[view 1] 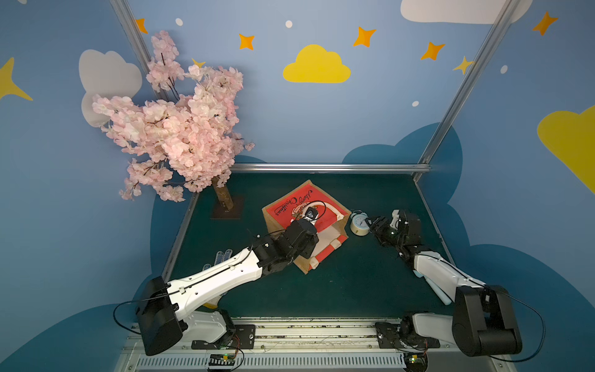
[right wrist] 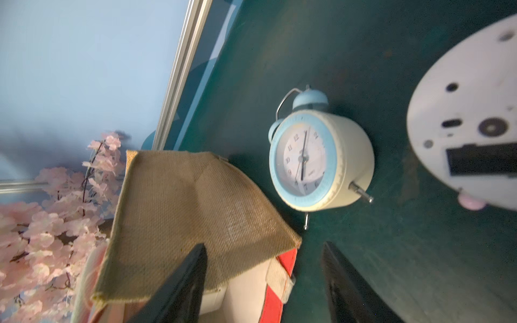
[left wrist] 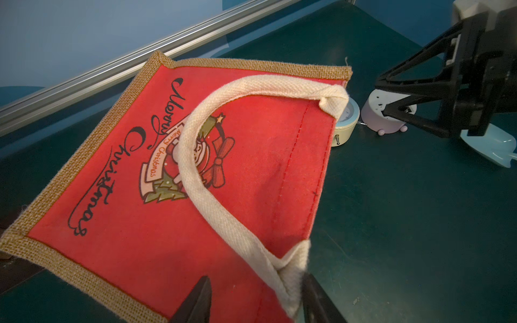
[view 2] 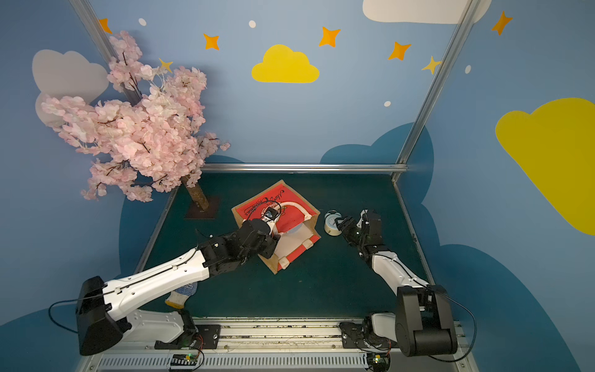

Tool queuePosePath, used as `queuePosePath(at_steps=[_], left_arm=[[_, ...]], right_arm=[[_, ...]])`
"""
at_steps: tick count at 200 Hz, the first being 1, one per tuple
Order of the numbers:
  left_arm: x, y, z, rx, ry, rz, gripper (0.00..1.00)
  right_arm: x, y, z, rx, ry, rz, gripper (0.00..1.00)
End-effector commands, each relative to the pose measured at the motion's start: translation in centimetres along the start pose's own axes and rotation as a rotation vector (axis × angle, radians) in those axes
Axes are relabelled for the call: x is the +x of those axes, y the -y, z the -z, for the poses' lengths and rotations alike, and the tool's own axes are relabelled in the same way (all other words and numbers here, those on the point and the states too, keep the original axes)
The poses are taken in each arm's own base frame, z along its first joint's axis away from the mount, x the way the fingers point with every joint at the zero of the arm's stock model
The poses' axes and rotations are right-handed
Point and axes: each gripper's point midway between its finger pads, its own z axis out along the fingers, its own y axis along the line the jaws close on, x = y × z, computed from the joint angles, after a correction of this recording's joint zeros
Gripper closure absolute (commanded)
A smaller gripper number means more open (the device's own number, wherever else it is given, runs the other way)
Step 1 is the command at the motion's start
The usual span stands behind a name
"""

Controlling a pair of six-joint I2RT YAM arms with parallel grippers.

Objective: Take the alarm clock out of the canvas bag
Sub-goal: Pick up the canvas bag from the center of the board.

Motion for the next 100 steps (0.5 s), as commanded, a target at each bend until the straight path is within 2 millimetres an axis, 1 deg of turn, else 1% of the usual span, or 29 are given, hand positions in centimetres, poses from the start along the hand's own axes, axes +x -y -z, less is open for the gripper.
queuePosePath(at_steps=[1, 15, 24, 57, 90, 100], left_arm=[[0.4, -0.3, -0.3, -0.028, -0.022, 0.000, 0.49], [0.5, -0.5, -0.3, -0.039, -0.024, 0.000, 0.49], [0.5, -0.6, -0.3, -0.037, -0.024, 0.000, 0.49], [1.0, 0.8, -0.6, 0.029, -0.047, -0.008, 0.50], [1.8, 0.5, -1.4, -0.009, -0.099, -0.006, 0.50], [1.9, 0.5, -1.5, -0.014, -0.101, 0.002, 0.49]], right_arm=[[2.2, 0.4, 0.8, 0.029, -0.046, 0.032, 0.34], [3.3, -0.1, 1.4, 0.015, -0.057, 0.055, 0.35], [4.0, -0.1, 1.7, 0.014, -0.061, 0.065, 0.35], [6.4, -0.2, 2.5, -0.038, -0.089, 0.056, 0.40], [9.4, -2.2, 2.6, -0.076, -0.152, 0.109, 0.41], [10.2, -2.5, 2.3, -0.077, -0.164, 0.110, 0.41]])
